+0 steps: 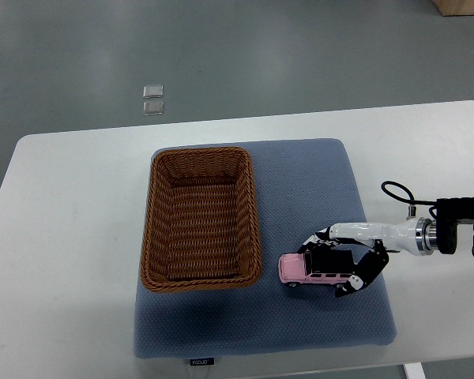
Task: Place pink car in brown basket
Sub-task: 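Close the right hand fingers around the pink SUV's body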
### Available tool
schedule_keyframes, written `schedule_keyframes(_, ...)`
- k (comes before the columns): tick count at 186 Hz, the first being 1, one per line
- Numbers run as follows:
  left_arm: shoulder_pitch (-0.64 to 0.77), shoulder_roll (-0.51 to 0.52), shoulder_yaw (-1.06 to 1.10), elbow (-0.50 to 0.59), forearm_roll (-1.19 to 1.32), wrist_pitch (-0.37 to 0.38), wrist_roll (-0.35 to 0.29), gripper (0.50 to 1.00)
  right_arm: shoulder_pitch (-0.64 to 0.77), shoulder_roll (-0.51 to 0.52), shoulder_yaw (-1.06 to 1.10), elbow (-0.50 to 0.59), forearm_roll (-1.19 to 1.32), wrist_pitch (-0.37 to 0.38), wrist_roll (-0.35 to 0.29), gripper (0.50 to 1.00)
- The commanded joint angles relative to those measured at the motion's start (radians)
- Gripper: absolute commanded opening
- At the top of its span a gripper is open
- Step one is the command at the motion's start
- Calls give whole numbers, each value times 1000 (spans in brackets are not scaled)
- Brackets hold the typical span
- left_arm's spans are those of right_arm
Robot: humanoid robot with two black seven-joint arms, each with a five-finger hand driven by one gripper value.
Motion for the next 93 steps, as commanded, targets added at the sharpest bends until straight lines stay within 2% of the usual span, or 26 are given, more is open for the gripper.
schedule_keyframes(1, 0, 0, -1, 0, 0, 0, 0, 1000, -16, 11, 0, -14, -15, -8, 1, 791)
schedule_keyframes(24, 0, 0, -3, 2, 0, 0, 0, 1000, -32, 31, 0, -35, -26, -34, 4, 707)
schedule_keyframes(29, 0, 0, -3, 2, 0, 0, 0, 1000, -33, 37, 0, -43, -40, -40, 6, 644)
schedule_keyframes(42, 0, 0, -3, 2, -1, 0, 0, 1000, -36, 51, 0, -57, -67, -49, 7, 531)
schedule_keyframes(44, 0, 0, -4, 2, 0, 0, 0, 1000, -39, 53, 0, -61, -75, -54, 7, 500)
schedule_keyframes(93, 0, 0, -4, 2, 0, 0, 0, 1000, -24, 28, 5, -66, -78, -55, 30, 500)
